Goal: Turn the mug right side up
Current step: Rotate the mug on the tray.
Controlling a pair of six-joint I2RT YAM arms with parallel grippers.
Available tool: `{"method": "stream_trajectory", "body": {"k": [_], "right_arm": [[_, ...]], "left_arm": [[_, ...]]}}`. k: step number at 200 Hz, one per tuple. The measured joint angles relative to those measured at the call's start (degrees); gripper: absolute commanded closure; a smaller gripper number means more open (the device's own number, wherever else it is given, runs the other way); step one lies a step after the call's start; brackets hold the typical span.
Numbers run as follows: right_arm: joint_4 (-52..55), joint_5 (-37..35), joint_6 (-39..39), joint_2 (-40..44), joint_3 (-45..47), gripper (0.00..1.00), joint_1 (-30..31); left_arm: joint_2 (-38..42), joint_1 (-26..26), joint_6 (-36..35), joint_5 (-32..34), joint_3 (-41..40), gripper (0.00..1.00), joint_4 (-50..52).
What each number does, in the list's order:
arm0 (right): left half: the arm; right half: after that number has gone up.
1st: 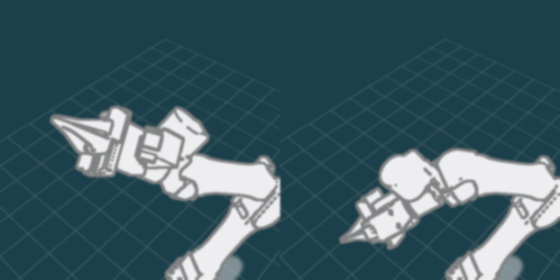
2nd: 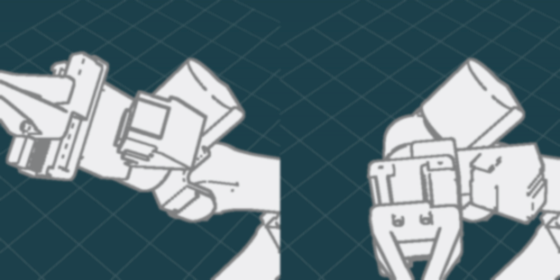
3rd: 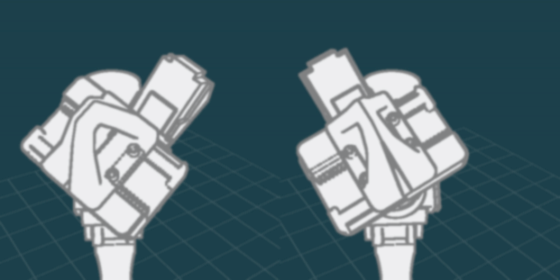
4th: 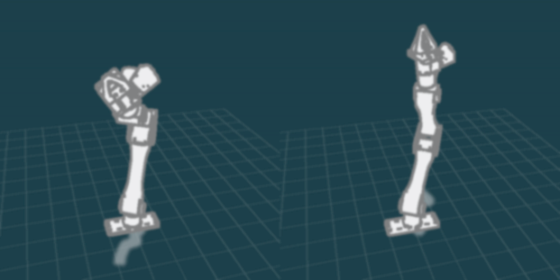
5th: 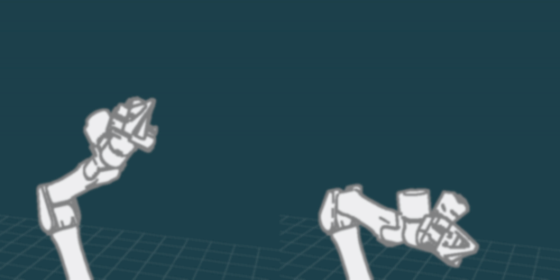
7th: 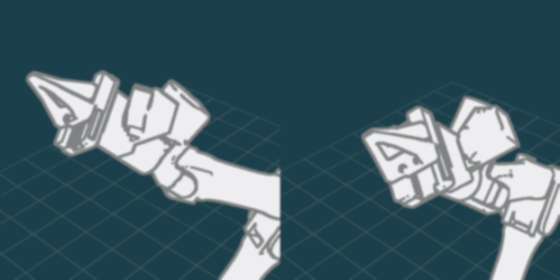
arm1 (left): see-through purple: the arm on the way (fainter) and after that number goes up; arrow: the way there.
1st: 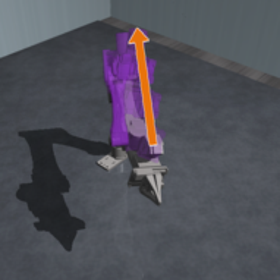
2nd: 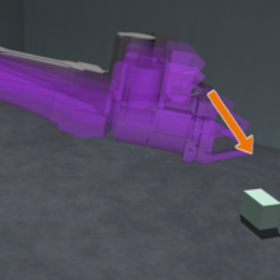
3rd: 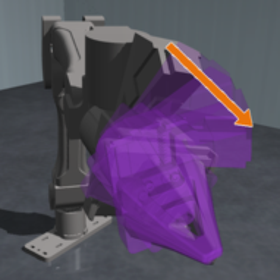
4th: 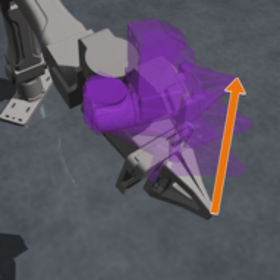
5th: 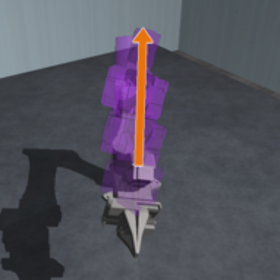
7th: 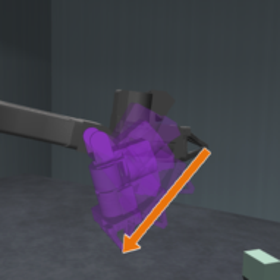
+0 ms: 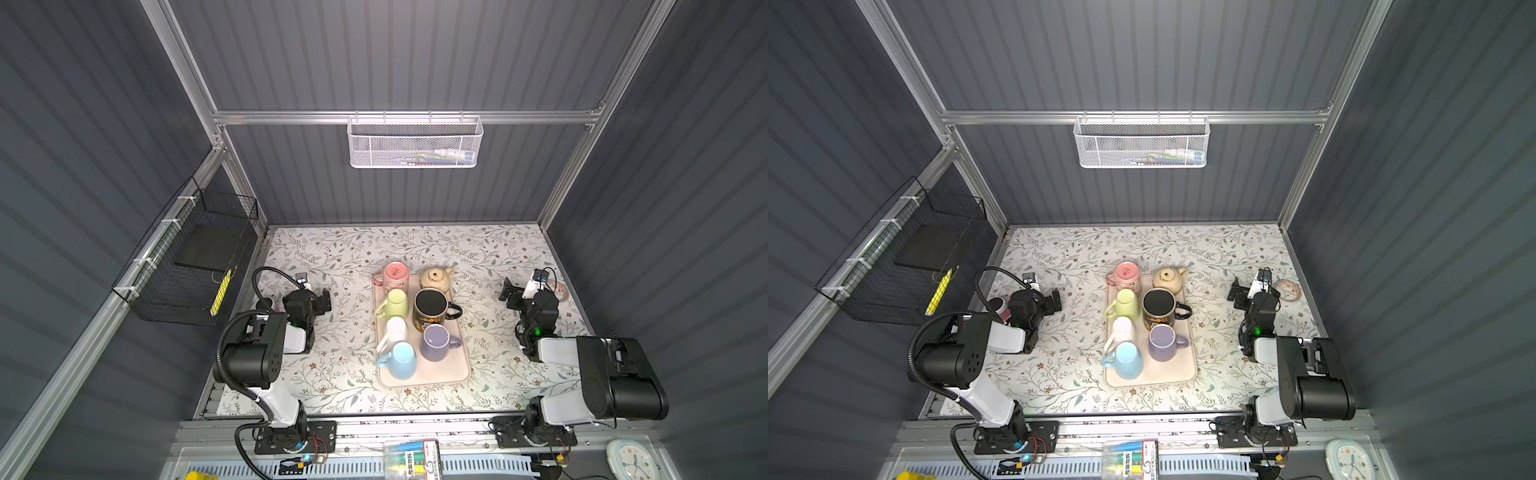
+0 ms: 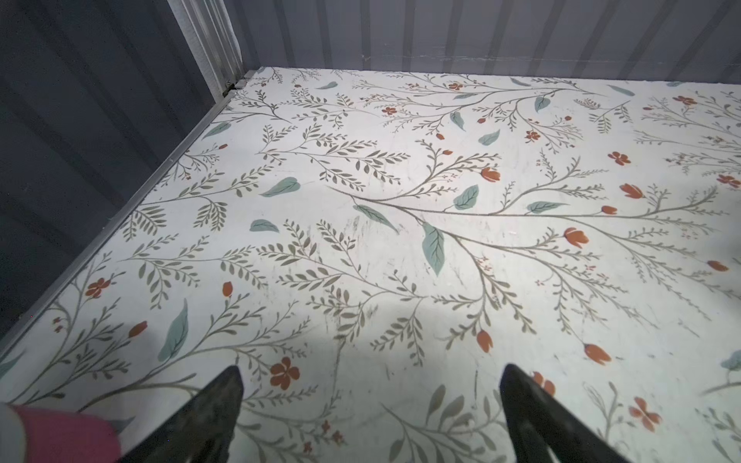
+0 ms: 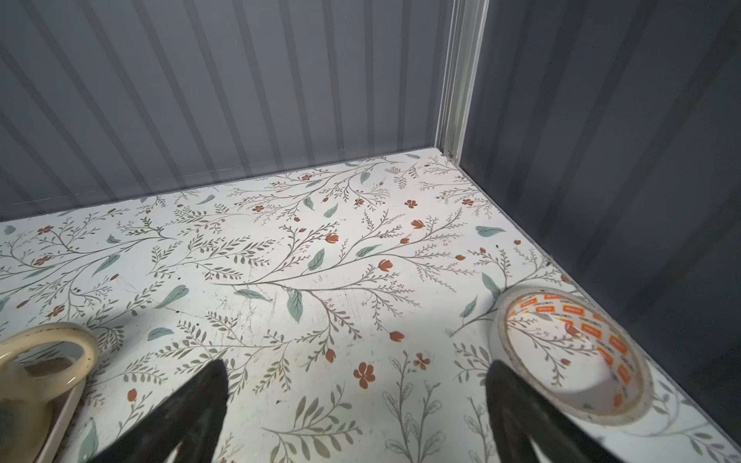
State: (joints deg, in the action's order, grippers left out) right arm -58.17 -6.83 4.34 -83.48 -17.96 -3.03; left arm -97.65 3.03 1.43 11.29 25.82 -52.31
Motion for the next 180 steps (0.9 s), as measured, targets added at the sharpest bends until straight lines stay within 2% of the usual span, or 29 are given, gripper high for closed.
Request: {"method": "stream_trajectory", "body": {"k": [50,180], "right_arm": [[0.02,0.02,0.02,0.00,0.00,0.01,0.00],[0.04,0.37,0.17,0.00,0.00,0.01,0.00]], "left_arm": [[-0.11,0.04,-1.31,-2.60,0.48,0.00,0.44],[-0.11,0.04,-1.51,-3.45,0.48,0.00,0.94]]}}
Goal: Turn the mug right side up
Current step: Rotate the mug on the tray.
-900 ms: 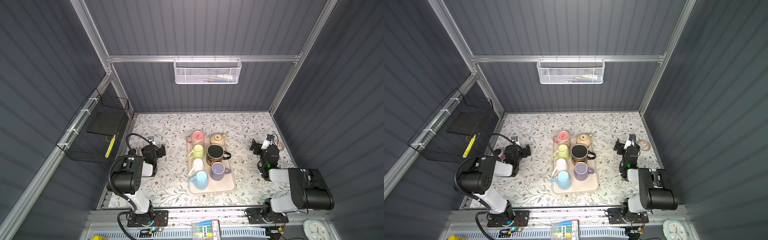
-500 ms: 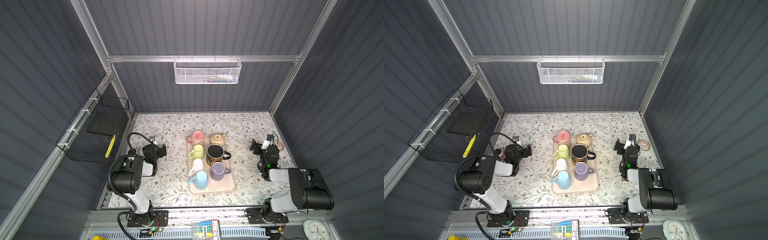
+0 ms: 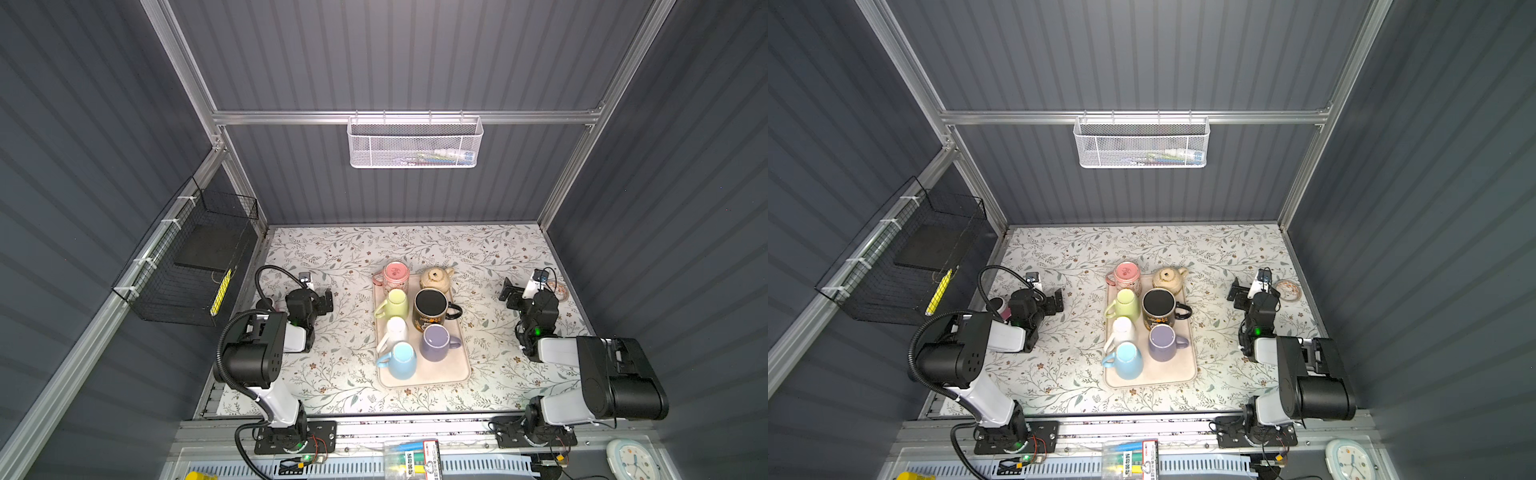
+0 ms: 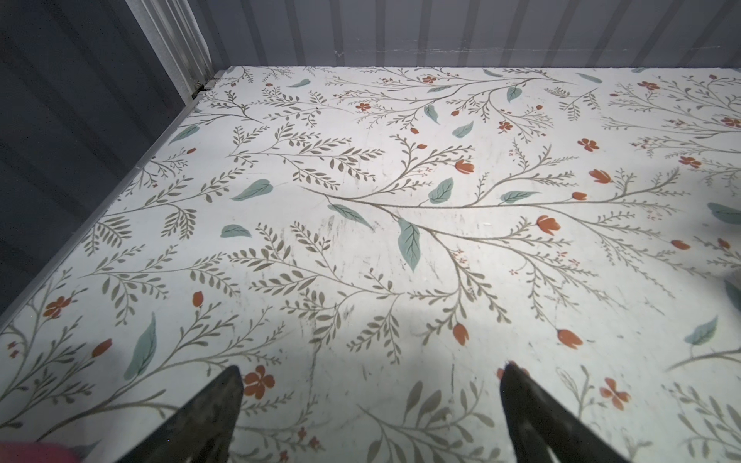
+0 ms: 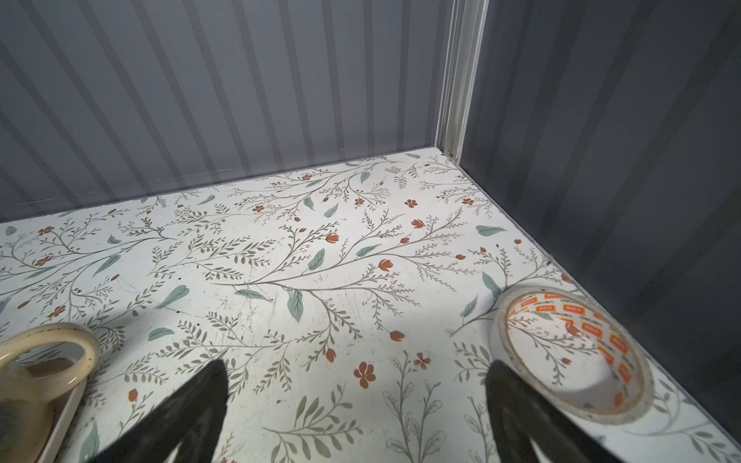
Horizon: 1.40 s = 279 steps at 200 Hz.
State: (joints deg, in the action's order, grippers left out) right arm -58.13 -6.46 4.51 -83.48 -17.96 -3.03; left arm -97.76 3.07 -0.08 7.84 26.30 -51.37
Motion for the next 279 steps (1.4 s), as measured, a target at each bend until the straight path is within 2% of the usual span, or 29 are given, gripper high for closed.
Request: {"method": "stream_trajectory", "body": {"k": [25,50,92,111,129,163,194,216,250,279], "right_arm": [[2.14,0.52,-0.02,1.68,0.00,0.01,-0.02],[10.32,-0.20,0.44,10.21,-0.70,0.01,0.00],[24.55,0.28,2.89,21.90,-6.45,0.01,0.28],[31.93,2.58,3.58,24.87,-10.82,0.01,1.75],[38.71,5.27,3.76,26.34,-14.84,0.03,4.52],[52.72,11.98,1.40,24.90,-24.46,0.04,10.45],[65.31,15.98,-3.02,19.50,-37.31,0.06,16.28],[72.54,18.16,-6.05,14.75,-45.72,0.07,19.12],[77.31,20.37,-7.89,11.21,-49.55,0.07,19.23],[76.52,22.77,-7.69,10.27,-48.11,0.09,19.26]], "left_arm": [[0.04,0.00,-0.07,0.04,0.63,0.00,1.42],[1.95,0.00,-0.39,0.00,6.75,0.00,12.41],[12.09,0.39,-0.17,-4.17,19.04,0.00,30.38],[16.09,2.08,0.09,-5.57,23.91,0.00,37.07],[19.63,6.03,0.85,-5.16,26.99,0.00,42.97],[21.53,12.17,3.91,-3.96,31.54,0.00,52.00],[21.68,12.33,6.99,-2.49,33.40,0.01,59.49],[21.40,12.20,7.89,-2.71,35.58,0.11,63.56],[16.33,12.24,4.50,-9.31,41.27,0.12,65.85],[8.09,12.24,-3.89,-17.57,44.72,0.09,67.21]]}}
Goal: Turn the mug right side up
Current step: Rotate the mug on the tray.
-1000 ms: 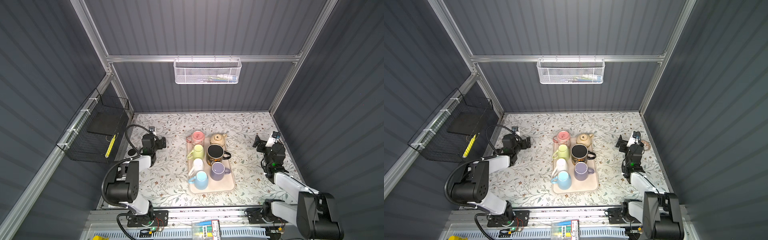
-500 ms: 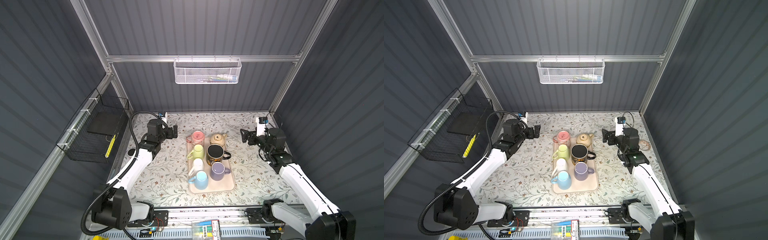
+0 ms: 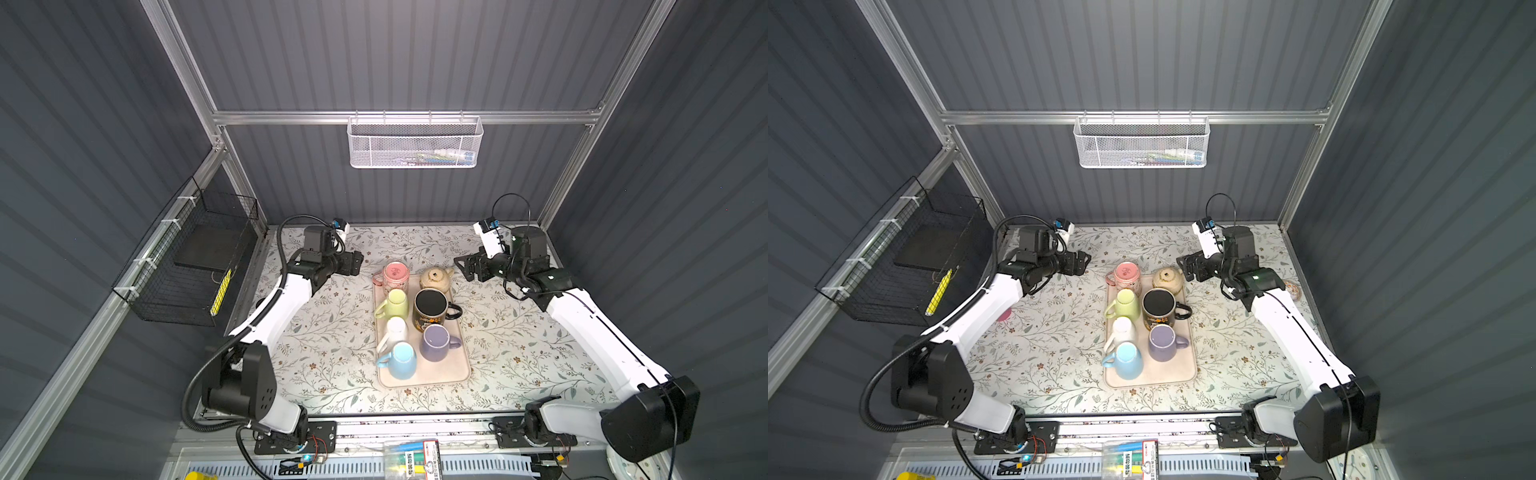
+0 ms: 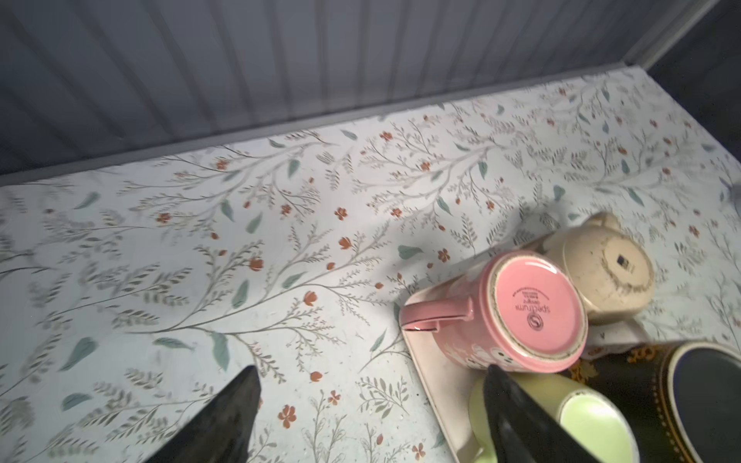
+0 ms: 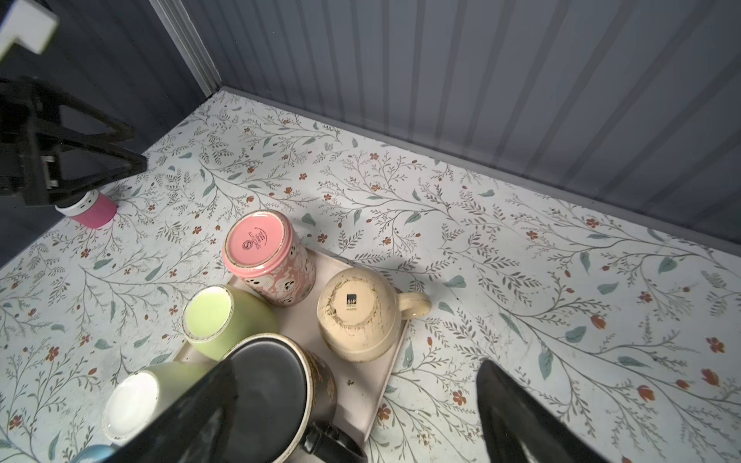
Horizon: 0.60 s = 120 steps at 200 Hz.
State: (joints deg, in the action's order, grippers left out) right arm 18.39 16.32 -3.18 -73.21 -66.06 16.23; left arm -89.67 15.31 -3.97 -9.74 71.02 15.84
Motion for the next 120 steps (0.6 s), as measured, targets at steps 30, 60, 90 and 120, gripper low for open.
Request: {"method": "stream_trajectory", "body": {"k": [30,60,90,120], "right_arm": [[-4.87,3.23,1.97,1.16,5.20,0.09,0.00],[-10.14,4.55,5.70,5.55,12.28,0.10,0.00],[-13.86,5.11,8.94,11.02,15.47,0.10,0.00],[-17.16,4.94,10.05,15.50,15.54,0.10,0.00]], "left_arm": [[-6.03,-0.02,-10.82,-7.61,1.92,0.08,1.84],[-16.70,-0.02,-21.49,-12.70,17.75,0.17,9.84],[-23.43,-0.81,-33.27,-19.58,27.19,0.24,17.53],[-26.60,-3.28,-39.50,-25.05,28.35,0.23,22.25]]}}
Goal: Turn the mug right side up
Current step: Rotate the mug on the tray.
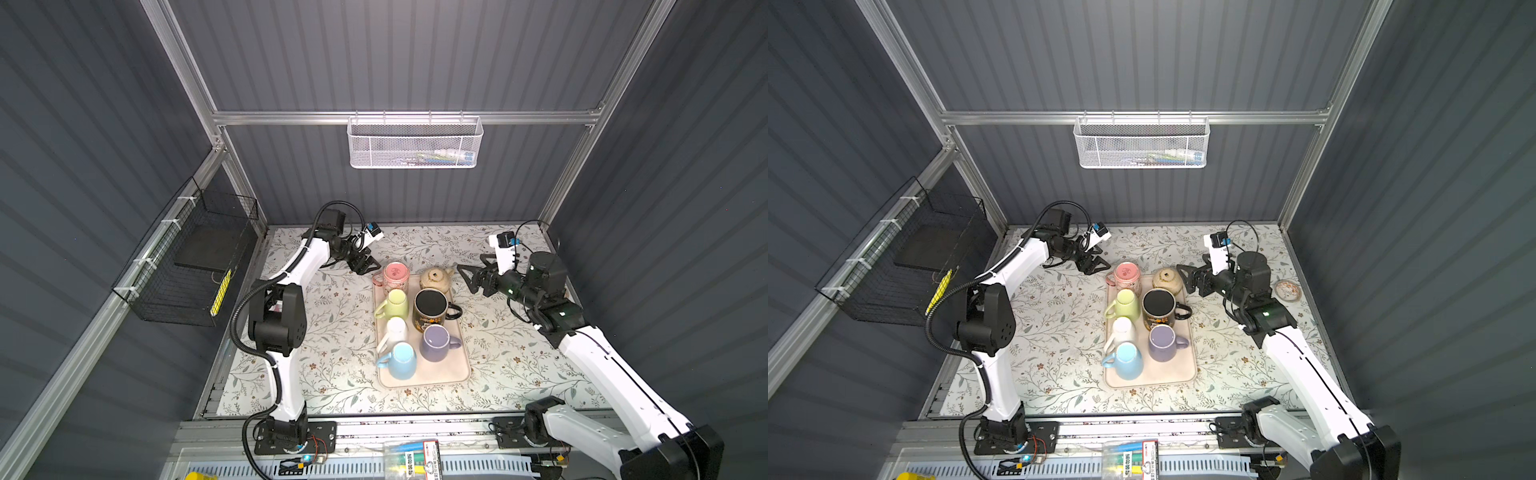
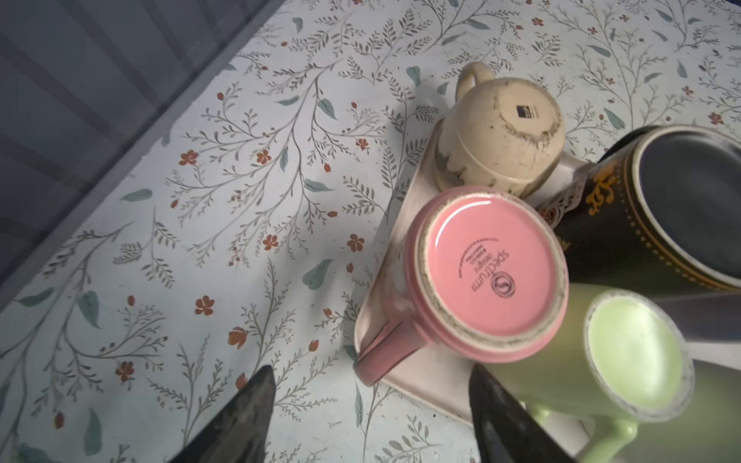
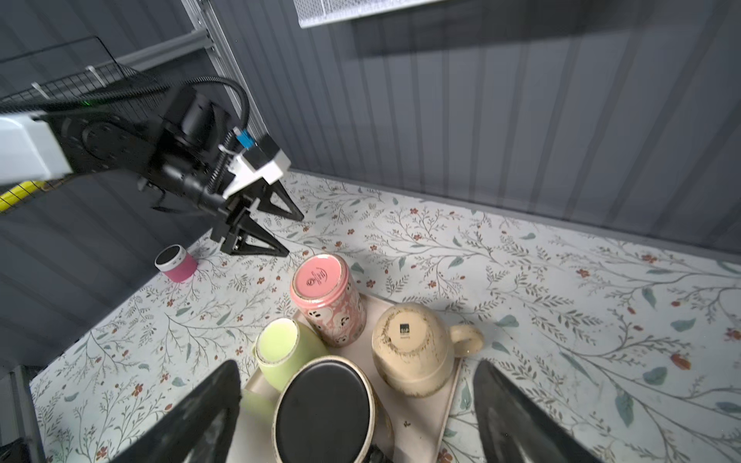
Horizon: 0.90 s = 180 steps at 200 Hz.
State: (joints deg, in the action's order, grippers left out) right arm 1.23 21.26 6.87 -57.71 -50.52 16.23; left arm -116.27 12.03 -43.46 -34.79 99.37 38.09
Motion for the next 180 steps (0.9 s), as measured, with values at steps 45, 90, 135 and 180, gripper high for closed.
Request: {"method": "stream_trajectory", "body": {"k": [45,90,135,180], "right_arm": [[-1.70,-0.07,0.61,1.11,0.04,0.10,0.00],[-1.99,-0.31,0.63,2.19,0.72,0.11,0.00],[-3.04,-0.50,0.68,4.17,1.46,0.11,0.00],[-4.04,-0.48,0.87,4.42,1.64,0.11,0.00]], "left_arm": [[-1.97,-1.75,-7.32,-2.82,2.75,0.23,5.77],[-4.35,1.22,-13.55,-2.84,4.52,0.23,9.11],[-8.81,2.78,-17.31,-1.66,6.80,0.24,10.73],[-9.99,3.28,-19.15,-0.22,7.74,0.26,10.78]]}}
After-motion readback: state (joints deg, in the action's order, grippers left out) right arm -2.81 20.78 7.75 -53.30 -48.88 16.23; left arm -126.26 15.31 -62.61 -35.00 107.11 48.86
